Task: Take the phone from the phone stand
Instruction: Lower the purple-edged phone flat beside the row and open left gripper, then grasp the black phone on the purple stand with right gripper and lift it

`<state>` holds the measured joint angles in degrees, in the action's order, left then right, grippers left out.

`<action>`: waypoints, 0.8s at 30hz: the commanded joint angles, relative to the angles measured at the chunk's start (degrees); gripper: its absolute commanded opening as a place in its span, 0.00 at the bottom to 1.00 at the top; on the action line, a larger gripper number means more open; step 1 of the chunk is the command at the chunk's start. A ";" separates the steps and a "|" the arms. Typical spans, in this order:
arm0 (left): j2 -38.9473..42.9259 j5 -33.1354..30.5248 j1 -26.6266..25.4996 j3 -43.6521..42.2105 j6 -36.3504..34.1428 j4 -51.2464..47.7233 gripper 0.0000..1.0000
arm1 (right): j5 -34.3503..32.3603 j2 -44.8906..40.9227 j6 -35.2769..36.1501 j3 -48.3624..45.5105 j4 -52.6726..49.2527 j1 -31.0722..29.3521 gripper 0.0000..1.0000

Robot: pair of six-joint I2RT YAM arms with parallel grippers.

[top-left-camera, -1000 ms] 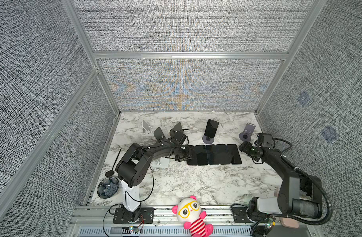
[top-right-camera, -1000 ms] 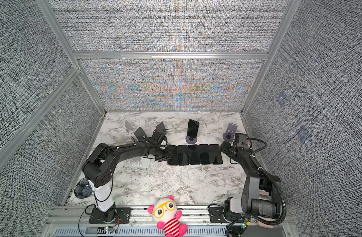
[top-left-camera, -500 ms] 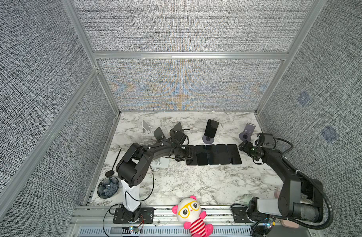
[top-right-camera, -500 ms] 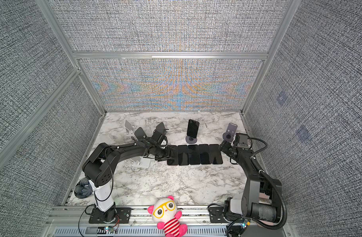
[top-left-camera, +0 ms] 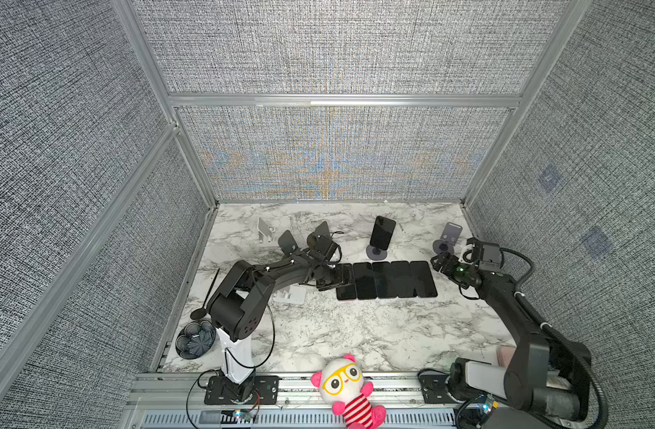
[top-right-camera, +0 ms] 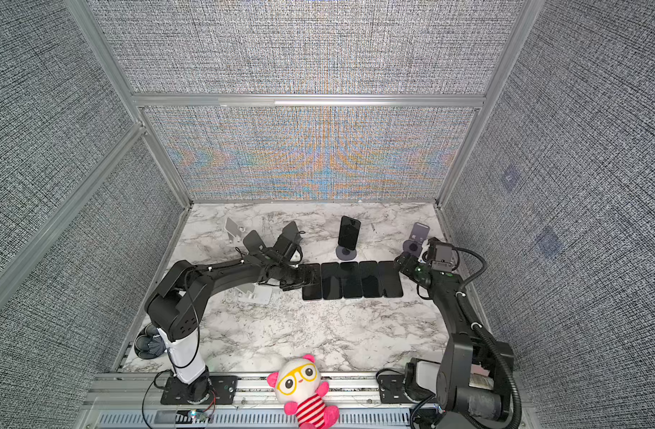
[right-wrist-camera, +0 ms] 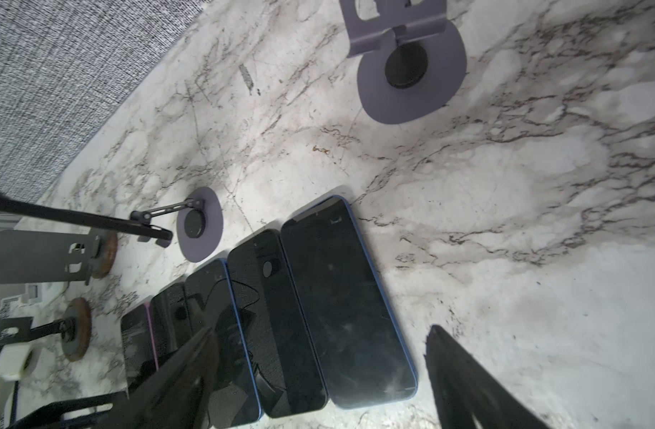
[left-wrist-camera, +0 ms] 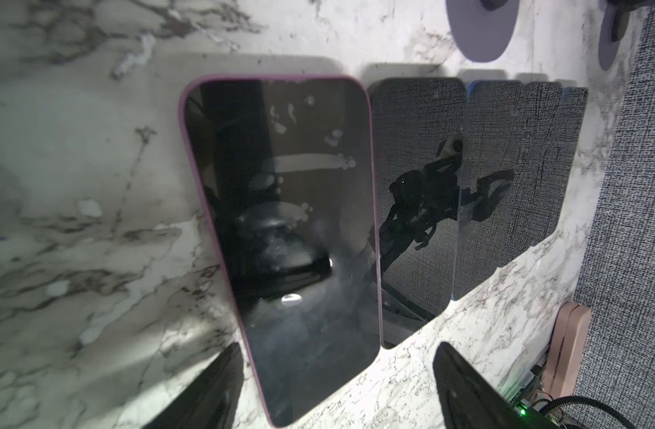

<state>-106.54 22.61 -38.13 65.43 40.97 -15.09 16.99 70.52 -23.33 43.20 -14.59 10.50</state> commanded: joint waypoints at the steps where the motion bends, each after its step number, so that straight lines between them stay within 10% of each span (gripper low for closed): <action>1: 1.60 -0.81 -0.02 0.48 -3.04 -1.39 0.81 | 4.68 -1.76 1.35 0.48 1.55 -0.13 0.86; 24: 23.25 -2.40 -2.83 -14.91 -14.12 16.85 0.77 | 21.29 14.47 21.54 23.99 2.70 -13.28 0.76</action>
<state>-84.58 19.55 -40.88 51.44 28.01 -1.87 35.99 82.94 -3.75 65.34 -15.22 -2.48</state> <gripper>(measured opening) 0.769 0.761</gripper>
